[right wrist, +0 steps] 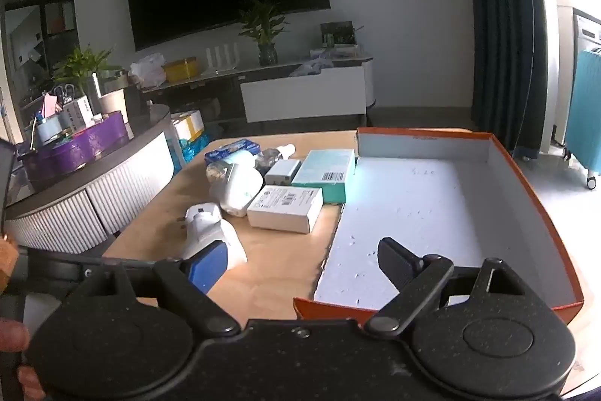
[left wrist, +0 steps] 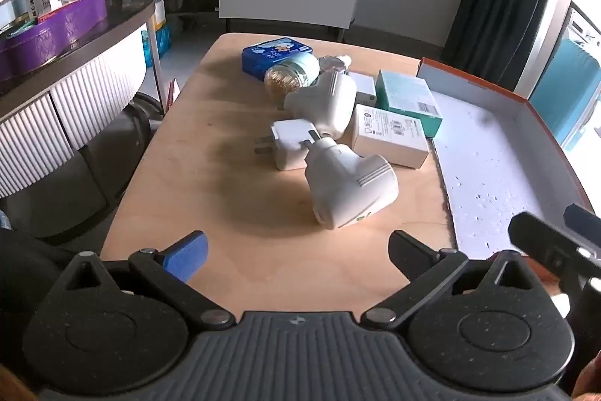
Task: Organize rigid objects
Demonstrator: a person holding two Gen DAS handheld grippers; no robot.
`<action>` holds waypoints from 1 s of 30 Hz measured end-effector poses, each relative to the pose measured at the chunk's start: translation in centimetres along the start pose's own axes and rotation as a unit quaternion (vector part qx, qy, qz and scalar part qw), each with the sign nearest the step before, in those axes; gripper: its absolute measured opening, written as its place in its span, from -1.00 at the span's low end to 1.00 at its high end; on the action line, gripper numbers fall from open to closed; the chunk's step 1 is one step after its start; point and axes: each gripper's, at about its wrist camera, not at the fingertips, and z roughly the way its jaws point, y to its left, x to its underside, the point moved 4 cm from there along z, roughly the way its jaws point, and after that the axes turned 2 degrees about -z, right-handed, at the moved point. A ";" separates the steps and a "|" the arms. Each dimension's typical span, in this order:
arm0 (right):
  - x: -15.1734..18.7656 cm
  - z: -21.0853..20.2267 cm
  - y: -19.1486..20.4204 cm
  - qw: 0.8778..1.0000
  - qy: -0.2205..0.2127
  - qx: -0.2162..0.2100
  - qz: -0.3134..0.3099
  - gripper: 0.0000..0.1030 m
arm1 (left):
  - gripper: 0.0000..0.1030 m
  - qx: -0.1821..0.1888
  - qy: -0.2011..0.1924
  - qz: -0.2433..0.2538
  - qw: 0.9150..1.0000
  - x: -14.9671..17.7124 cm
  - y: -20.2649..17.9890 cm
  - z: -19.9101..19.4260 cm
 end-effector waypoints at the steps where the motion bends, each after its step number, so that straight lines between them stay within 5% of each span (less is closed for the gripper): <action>1: 0.1 0.0 0.0 1.000 0.000 0.000 0.000 0.98 | 1.00 0.001 0.000 -0.001 1.000 0.0 0.0 0.0; 30: 0.3 0.6 0.0 1.000 0.007 -0.003 0.005 0.98 | 1.00 0.007 0.004 0.001 1.000 -0.3 -0.9 1.0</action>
